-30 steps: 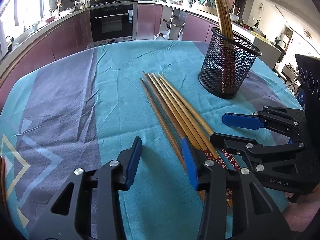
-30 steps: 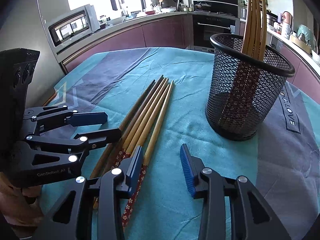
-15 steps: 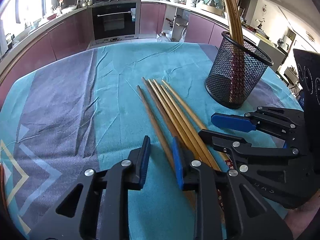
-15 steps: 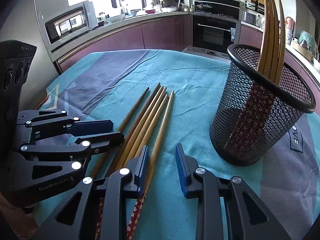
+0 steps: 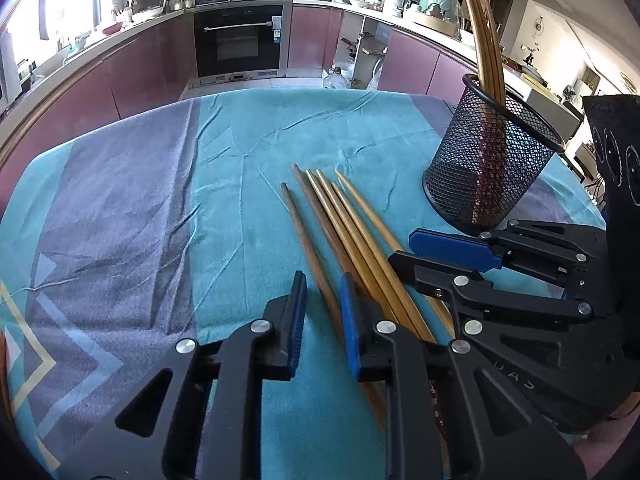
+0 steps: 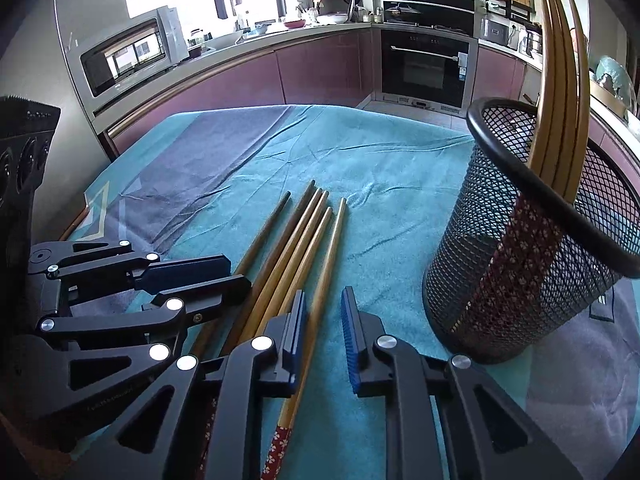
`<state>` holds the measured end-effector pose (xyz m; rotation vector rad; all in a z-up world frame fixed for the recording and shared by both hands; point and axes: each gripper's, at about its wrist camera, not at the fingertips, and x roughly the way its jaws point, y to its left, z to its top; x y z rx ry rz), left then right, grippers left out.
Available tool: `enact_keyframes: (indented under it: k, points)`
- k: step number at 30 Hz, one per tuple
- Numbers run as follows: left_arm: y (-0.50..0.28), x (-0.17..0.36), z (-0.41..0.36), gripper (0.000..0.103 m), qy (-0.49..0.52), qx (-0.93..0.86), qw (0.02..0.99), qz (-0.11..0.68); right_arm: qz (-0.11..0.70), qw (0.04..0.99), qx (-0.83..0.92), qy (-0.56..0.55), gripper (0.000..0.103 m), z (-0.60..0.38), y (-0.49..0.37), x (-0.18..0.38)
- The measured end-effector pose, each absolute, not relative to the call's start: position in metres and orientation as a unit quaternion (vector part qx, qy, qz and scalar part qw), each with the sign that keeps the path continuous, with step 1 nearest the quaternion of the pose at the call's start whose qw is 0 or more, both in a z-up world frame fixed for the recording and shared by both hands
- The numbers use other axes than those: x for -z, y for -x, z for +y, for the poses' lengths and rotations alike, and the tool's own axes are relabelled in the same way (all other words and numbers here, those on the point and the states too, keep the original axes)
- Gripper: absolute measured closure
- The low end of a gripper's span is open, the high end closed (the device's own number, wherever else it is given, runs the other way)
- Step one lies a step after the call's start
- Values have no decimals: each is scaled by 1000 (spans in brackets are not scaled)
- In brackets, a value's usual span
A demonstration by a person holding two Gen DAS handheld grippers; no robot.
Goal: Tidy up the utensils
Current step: 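Lower the right gripper onto one wooden chopstick and close on it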
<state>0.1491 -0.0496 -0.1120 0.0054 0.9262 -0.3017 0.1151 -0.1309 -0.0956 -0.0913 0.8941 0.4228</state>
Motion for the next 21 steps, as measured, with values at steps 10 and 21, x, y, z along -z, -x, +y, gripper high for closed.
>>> enact_keyframes:
  k: [10, 21]
  points:
    - [-148, 113, -49, 89, 5, 139, 885, 445, 431, 878, -205, 24, 96, -137, -117, 95]
    - [-143, 113, -45, 93, 21, 131, 887, 442, 432, 877, -209, 10, 98, -140, -116, 95]
